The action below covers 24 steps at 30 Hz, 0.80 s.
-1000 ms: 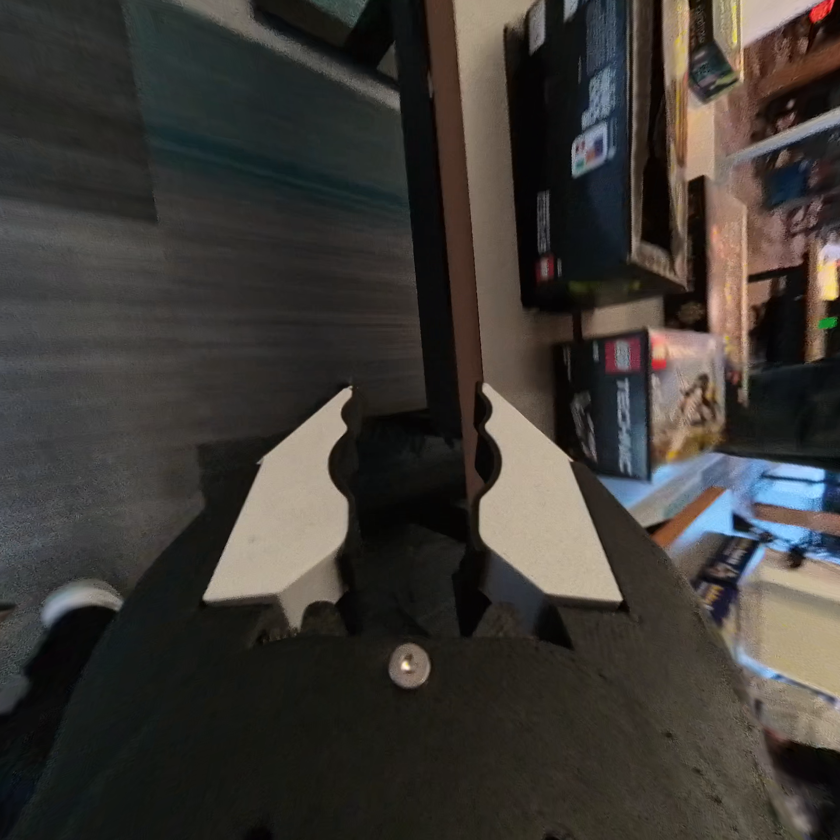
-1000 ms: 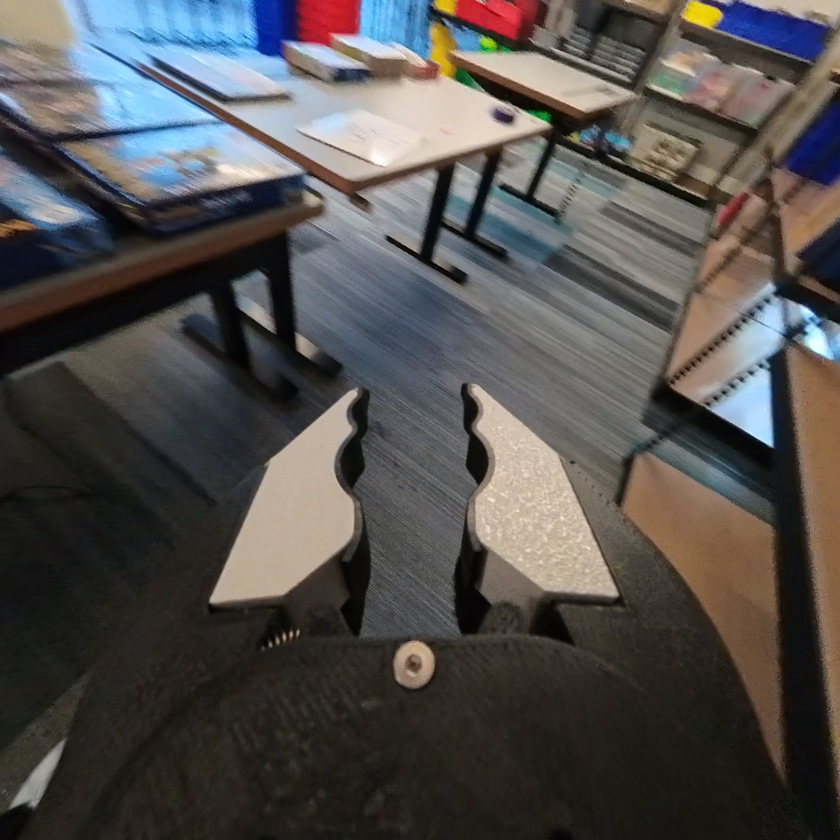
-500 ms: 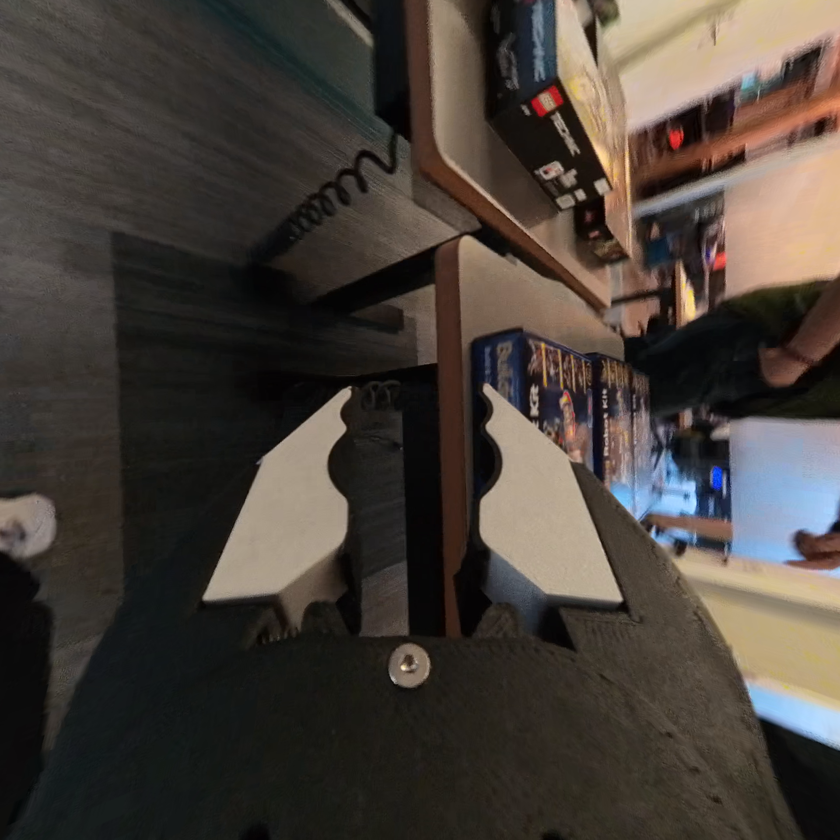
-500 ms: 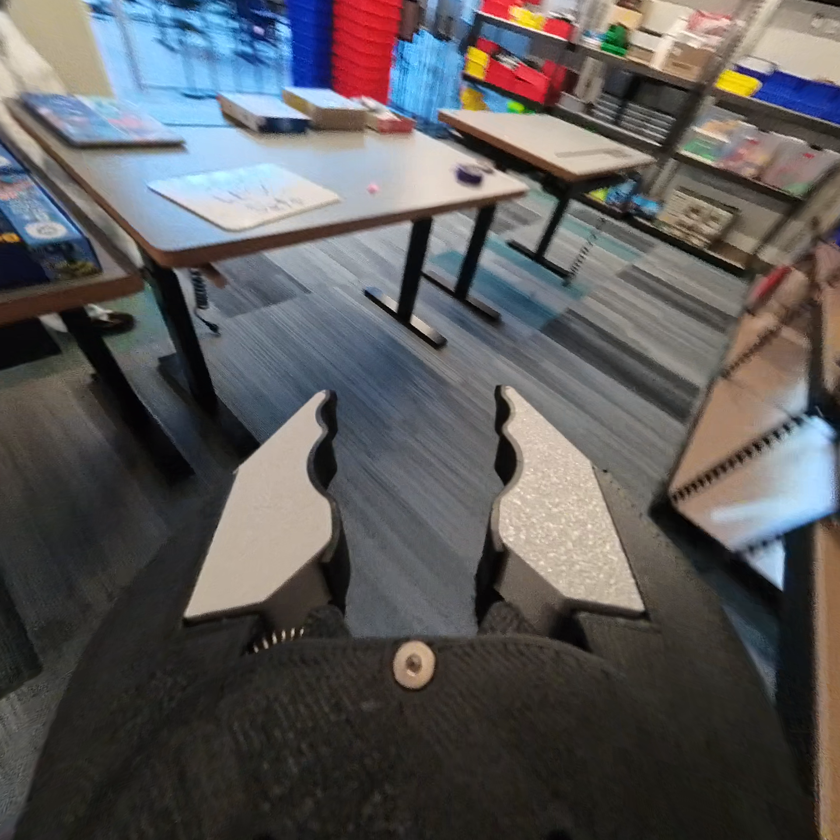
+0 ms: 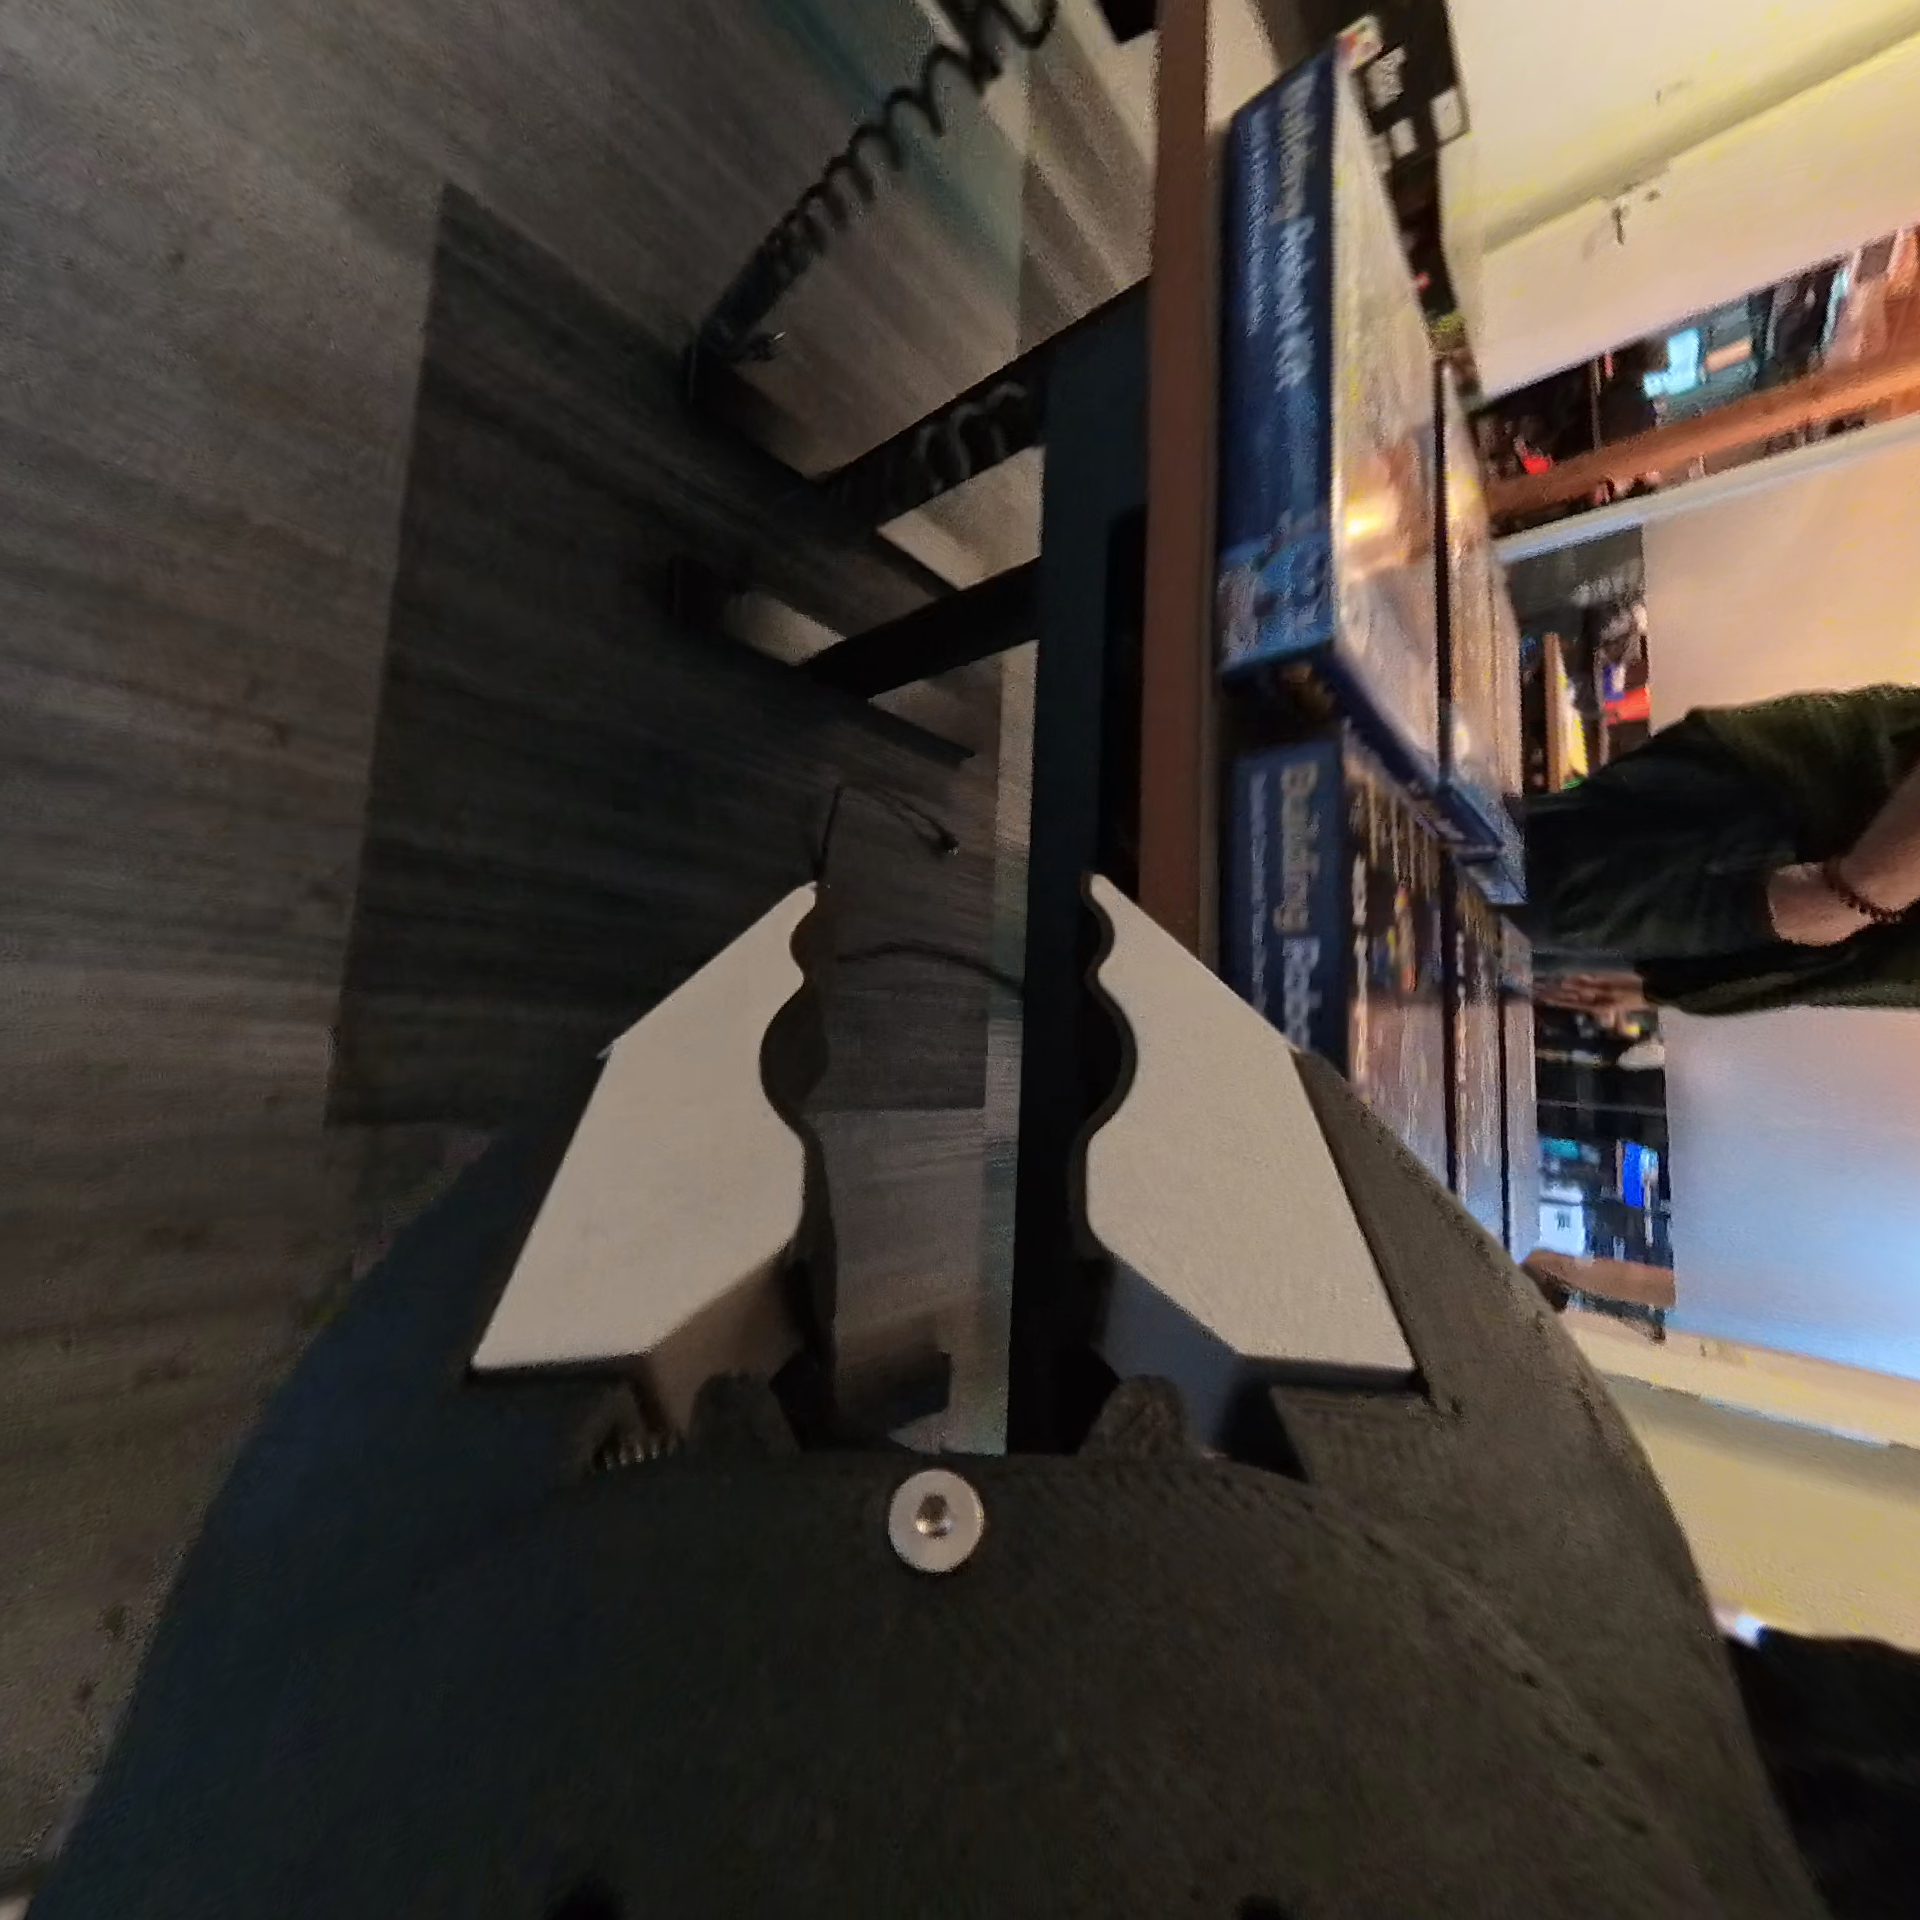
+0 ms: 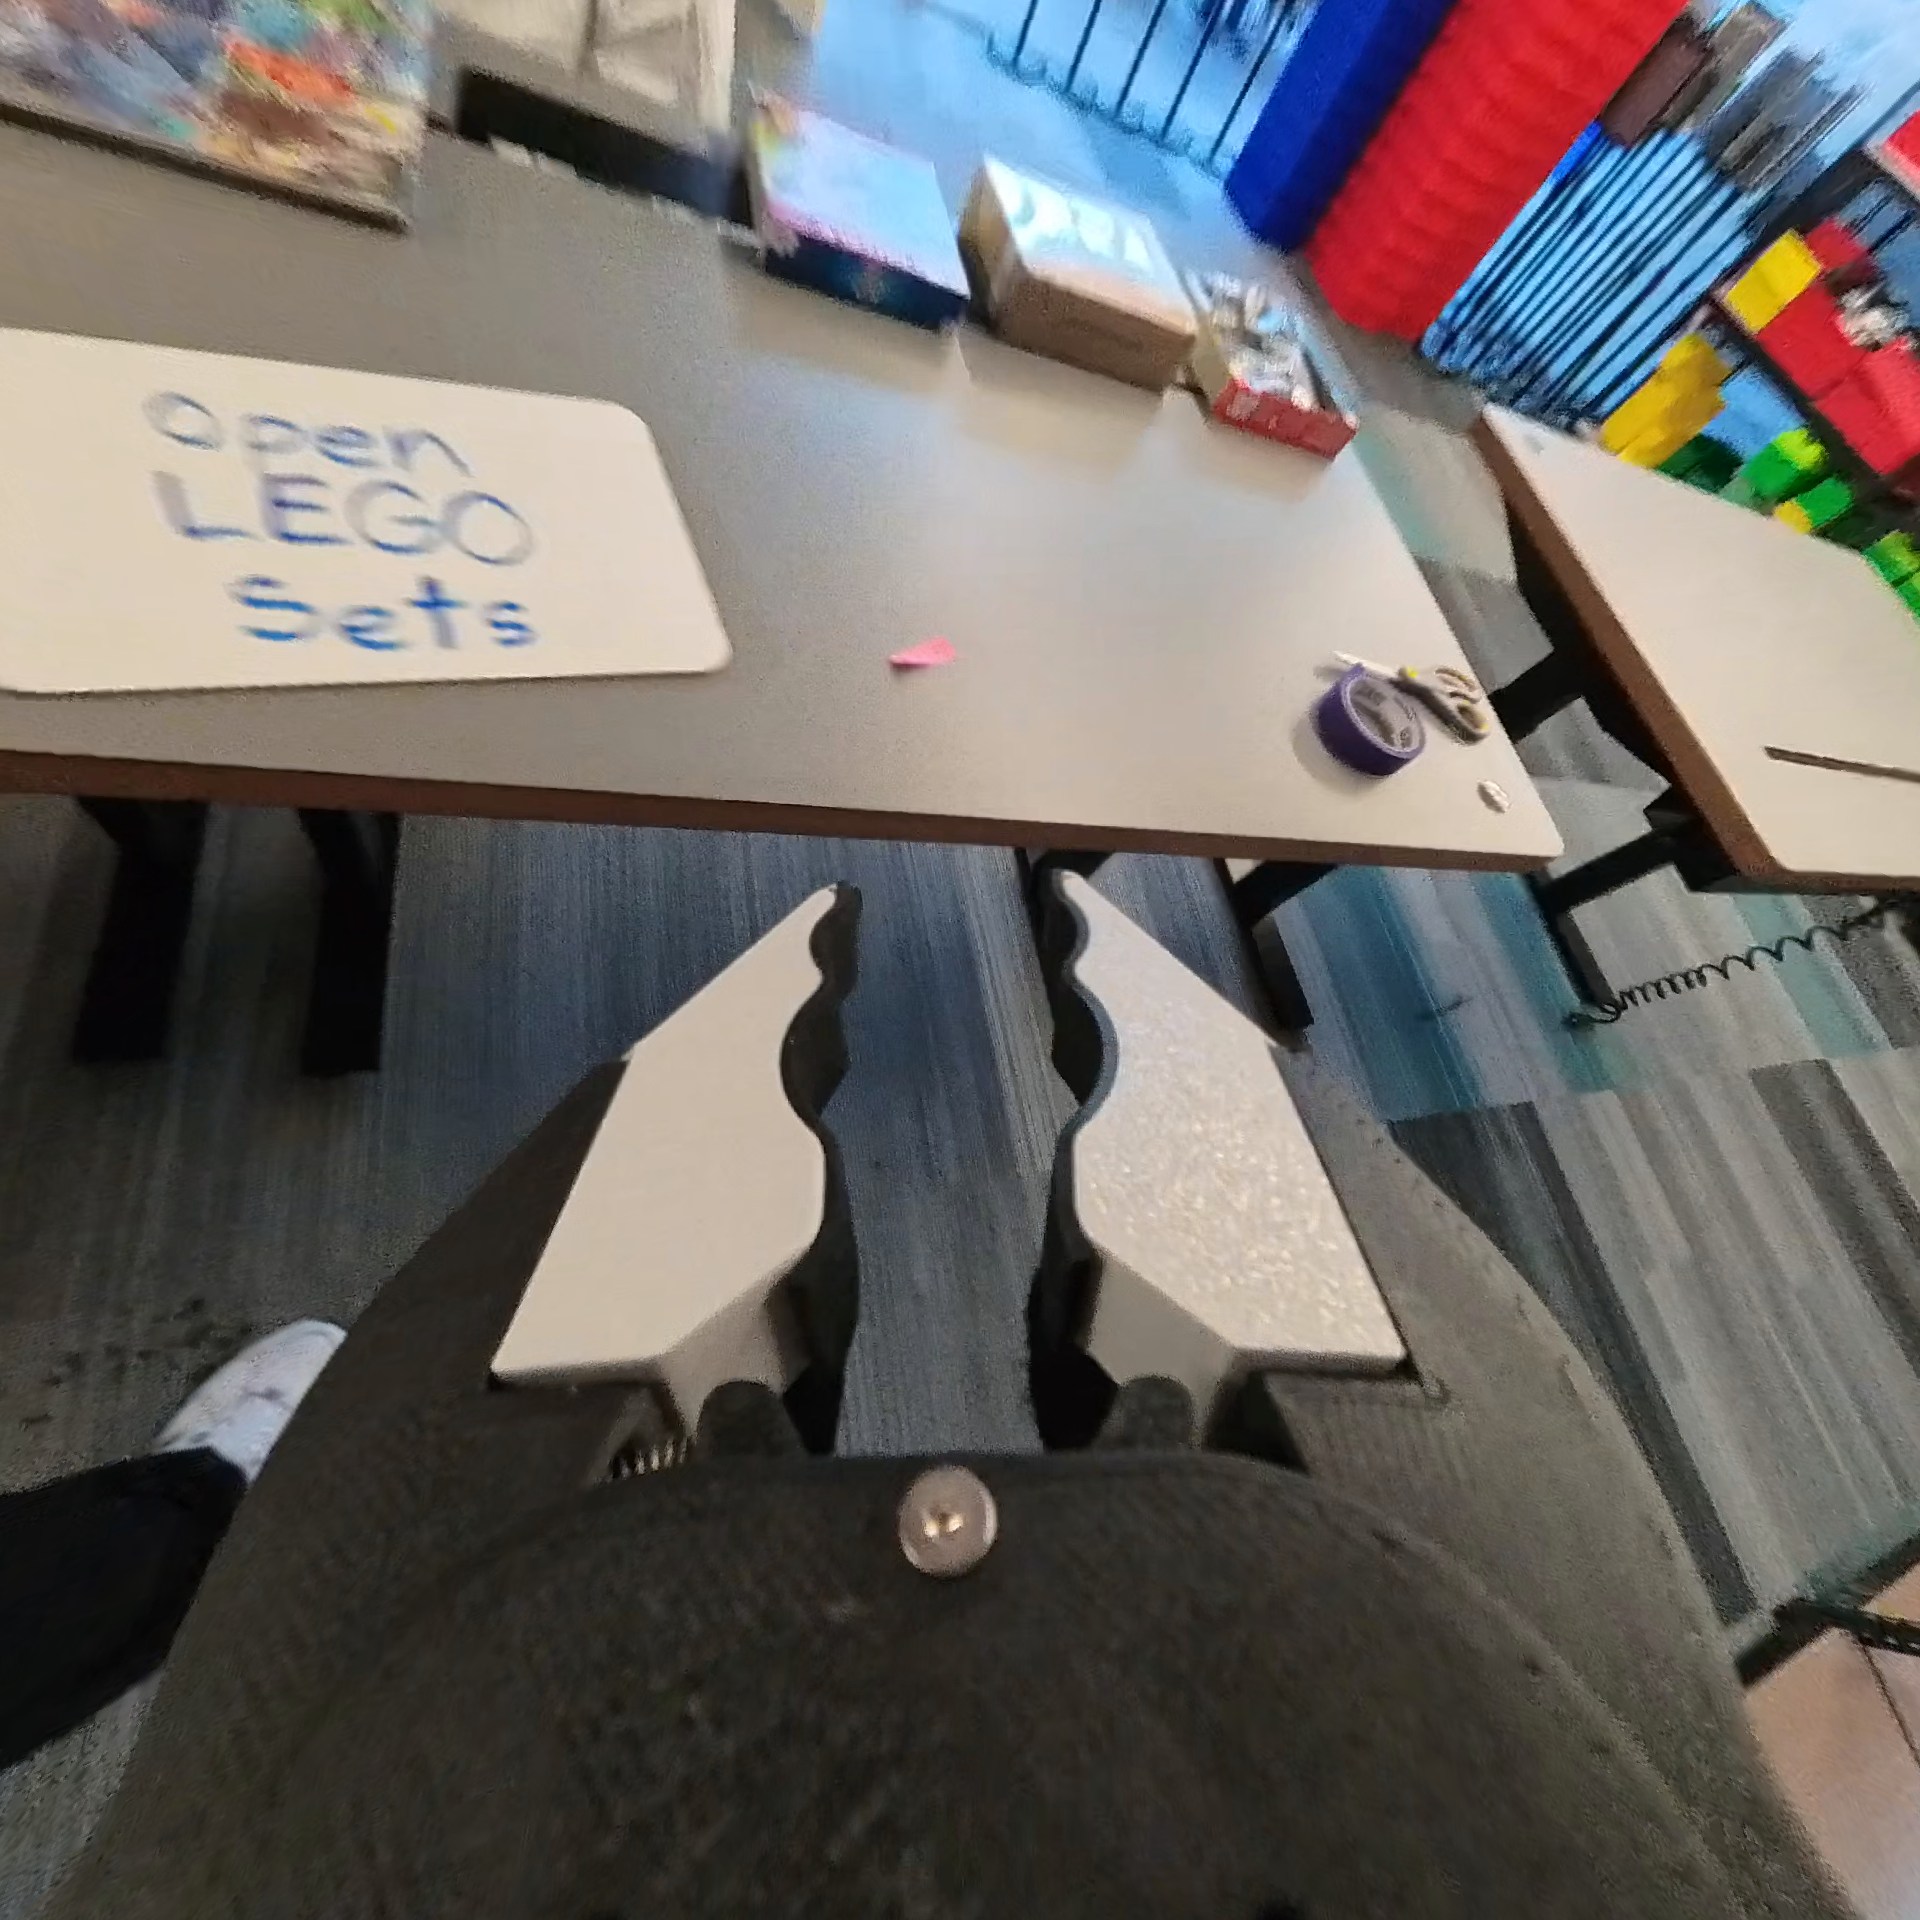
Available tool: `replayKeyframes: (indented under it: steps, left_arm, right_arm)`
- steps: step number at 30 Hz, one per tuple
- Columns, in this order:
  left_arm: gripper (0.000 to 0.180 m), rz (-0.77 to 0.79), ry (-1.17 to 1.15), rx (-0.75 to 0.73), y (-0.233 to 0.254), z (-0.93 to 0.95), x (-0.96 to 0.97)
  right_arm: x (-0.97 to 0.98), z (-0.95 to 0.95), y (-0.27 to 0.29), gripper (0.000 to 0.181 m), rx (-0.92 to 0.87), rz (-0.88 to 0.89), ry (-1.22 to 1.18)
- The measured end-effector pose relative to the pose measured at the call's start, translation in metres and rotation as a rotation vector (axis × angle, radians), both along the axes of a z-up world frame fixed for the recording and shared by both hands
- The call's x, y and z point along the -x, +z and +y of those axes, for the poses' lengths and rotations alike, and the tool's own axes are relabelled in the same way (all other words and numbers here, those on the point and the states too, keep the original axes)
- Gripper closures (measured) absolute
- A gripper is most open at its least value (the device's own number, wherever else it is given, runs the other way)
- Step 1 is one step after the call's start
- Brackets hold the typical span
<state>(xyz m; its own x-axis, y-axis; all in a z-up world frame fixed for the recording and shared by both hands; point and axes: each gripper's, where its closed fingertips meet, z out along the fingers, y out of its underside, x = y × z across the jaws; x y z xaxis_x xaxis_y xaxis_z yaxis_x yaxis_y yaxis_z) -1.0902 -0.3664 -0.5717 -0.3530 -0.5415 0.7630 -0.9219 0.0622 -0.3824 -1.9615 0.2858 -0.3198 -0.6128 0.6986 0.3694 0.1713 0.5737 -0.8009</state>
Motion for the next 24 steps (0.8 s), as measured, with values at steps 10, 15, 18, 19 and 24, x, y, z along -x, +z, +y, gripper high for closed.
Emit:
replayKeyframes:
  steps: [10, 15, 18, 19, 24]
  left_arm:
    - [0.136, 0.046, -0.027, 0.17, 0.073, 0.149, 0.16]
    - [0.135, 0.044, -0.076, 0.443, 0.169, 0.243, 0.239]
    - [0.136, 0.066, -0.058, 0.515, 0.215, 0.328, 0.29]
    - [0.137, 0.054, -0.034, 0.506, 0.224, 0.356, 0.302]
    - [0.138, -0.052, -0.094, 0.481, 0.265, 0.455, 0.333]
  right_arm:
    - [0.308, 0.022, -0.089, 0.142, -0.051, -0.182, 0.134]
    - [0.472, 0.044, -0.158, 0.141, -0.045, -0.265, 0.155]
    - [0.543, 0.061, -0.194, 0.135, -0.124, -0.318, 0.148]
    - [0.56, 0.068, -0.205, 0.134, -0.162, -0.326, 0.143]
    - [0.601, 0.069, -0.242, 0.129, -0.22, -0.404, 0.213]
